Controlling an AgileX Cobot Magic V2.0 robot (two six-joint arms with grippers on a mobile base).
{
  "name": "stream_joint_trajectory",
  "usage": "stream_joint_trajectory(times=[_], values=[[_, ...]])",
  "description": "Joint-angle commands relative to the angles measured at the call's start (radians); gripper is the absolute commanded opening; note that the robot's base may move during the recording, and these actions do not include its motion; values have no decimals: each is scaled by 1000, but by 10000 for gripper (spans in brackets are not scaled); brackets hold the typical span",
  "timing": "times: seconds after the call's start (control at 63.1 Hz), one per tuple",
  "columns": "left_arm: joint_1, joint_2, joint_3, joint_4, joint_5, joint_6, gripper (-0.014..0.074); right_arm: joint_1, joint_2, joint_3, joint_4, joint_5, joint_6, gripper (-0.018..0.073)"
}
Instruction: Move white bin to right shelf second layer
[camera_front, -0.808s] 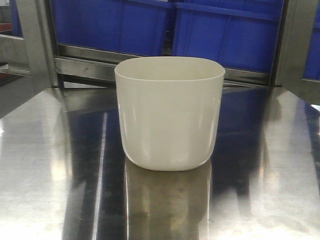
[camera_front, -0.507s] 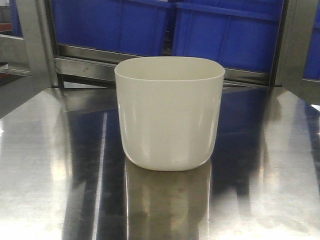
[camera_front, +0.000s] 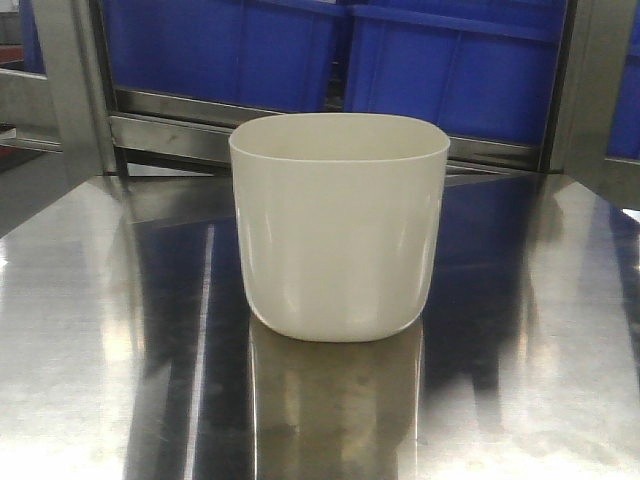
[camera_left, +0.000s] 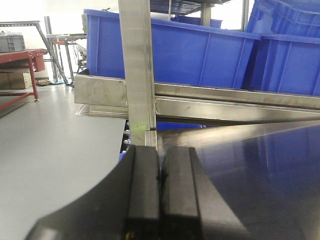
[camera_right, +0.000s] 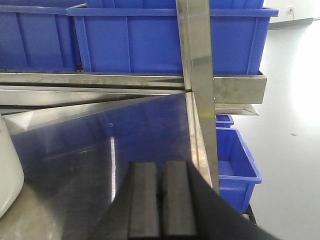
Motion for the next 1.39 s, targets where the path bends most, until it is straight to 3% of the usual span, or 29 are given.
stream_joint_trajectory(times=[0.0, 0.855, 1.204, 1.378], values=[[-2, -13, 33, -5, -86, -7, 85, 3, -19, -16, -4, -85, -4, 55], [-2, -13, 33, -5, -86, -7, 85, 4, 50, -53, -3, -138, -3, 55], [-2, -13, 33, -5, -86, -7, 85, 41, 591, -504, -3, -11, -3, 55], [-2, -13, 33, -5, -86, -7, 85, 106, 838, -818, -3, 228, -3, 55]])
